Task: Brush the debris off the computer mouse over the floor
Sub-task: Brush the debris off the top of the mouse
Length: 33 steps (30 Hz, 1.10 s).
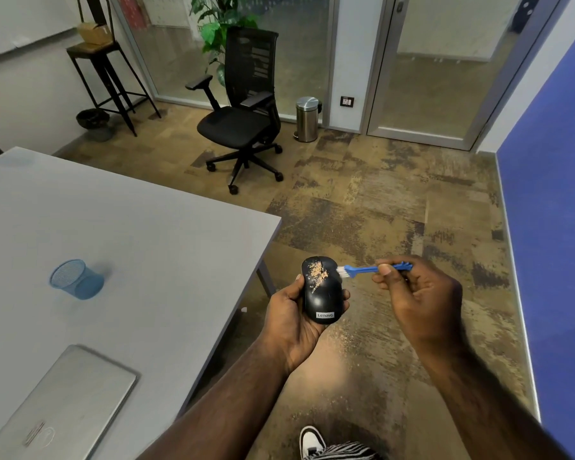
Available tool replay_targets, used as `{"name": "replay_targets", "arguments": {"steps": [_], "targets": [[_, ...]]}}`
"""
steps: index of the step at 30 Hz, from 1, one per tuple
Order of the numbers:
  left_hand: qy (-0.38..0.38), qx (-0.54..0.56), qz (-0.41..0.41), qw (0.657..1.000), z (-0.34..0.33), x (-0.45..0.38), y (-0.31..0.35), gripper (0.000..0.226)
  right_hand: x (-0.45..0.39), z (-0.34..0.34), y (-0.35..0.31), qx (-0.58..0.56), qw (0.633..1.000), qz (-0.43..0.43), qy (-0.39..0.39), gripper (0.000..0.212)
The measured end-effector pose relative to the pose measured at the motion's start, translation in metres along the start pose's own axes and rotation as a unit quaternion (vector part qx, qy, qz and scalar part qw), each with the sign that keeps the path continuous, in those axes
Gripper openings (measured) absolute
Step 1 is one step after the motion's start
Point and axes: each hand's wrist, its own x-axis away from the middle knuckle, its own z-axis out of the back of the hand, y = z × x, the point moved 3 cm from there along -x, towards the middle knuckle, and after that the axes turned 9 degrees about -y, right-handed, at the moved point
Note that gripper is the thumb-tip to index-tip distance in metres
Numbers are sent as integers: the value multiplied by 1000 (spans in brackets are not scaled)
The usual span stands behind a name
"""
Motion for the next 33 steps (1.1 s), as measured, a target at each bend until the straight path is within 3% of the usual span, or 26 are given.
{"name": "replay_targets", "arguments": {"steps": [5,9,17,24,33], "targets": [[3,-7,0,1000,1,0,-1,52,4,2,-2,-8,999,22,-38,8],[-1,-11,5,1000,-1,2,0,52,-3,5,-3,-25,1000,10,-11,9],[1,-22,7,1000,-4,4,-1,53,-5,6,-7,-47,998,32,-34,6],[3,-45,19,999,-4,5,-4,54,-17,4,-3,-3,998,48,-51,19],[-2,-47,34,998,-5,7,-7,54,-38,-1,9,79,995,23,-47,6]]}}
